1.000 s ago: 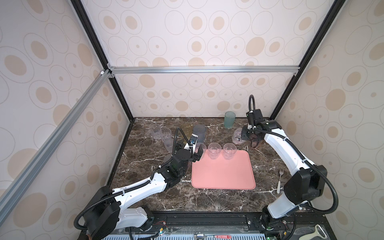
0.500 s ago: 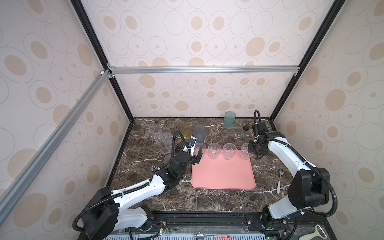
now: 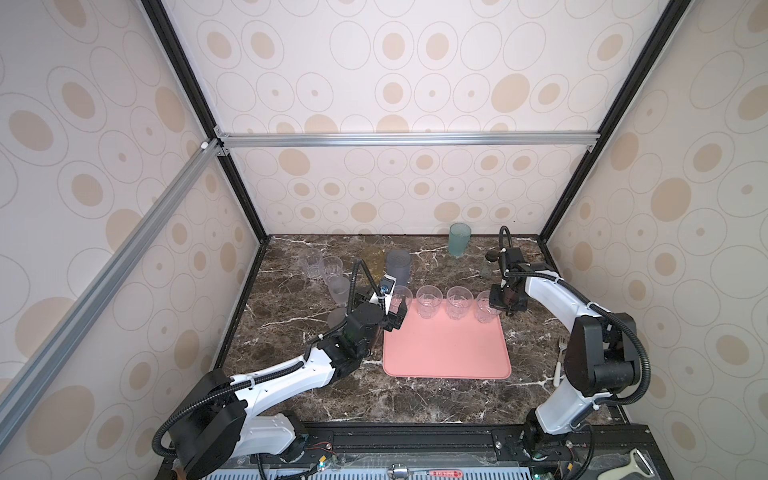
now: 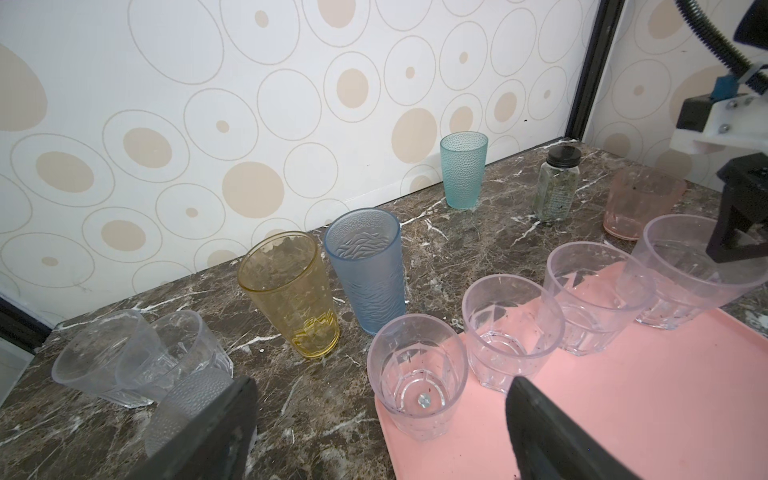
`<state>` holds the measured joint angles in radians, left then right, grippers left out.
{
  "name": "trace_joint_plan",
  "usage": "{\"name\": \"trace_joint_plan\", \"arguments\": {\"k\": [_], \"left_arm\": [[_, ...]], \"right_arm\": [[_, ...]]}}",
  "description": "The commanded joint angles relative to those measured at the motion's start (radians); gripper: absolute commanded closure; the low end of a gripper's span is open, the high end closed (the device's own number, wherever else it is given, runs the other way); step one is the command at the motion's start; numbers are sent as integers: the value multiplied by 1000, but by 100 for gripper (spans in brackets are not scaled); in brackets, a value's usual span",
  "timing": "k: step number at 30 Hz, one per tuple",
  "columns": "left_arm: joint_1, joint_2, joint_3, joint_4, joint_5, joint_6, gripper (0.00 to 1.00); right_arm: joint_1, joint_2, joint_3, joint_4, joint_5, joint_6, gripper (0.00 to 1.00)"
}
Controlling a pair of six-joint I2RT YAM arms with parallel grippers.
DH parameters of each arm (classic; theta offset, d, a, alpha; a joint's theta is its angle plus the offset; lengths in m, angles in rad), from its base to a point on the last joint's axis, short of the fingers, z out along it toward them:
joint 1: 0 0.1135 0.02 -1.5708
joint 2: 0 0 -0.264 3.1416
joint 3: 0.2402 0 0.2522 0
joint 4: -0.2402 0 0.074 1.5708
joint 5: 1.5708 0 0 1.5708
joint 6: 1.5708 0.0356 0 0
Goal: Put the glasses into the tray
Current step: 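Carry the clear glass to the tray's far edge and set it down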
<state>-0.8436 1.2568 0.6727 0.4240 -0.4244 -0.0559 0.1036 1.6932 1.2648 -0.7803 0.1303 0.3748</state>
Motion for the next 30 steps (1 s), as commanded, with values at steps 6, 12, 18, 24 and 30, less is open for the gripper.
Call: {"name": "trace_joint_plan", "arguments": {"k": [6,12,18,24,30], "left_arm": [[-6,1,10,-4,3,-9,7],[-6,3,10,-5,-1,-7,7],[-6,10,8,-1,-7,-2,7],[-7,17,16,-12,-49,-24,3],[-7,31,64,-85,-118,-26,1]], "right_arm": [[-16,31,29,-6,14,-22,97],[-16,56,38,4,27,-22,96],[-15,83,64,4,32,-21,95],[-15,89,89,-13,28,-17,87],[-15,47,97,-42,6,-14,67]]}}
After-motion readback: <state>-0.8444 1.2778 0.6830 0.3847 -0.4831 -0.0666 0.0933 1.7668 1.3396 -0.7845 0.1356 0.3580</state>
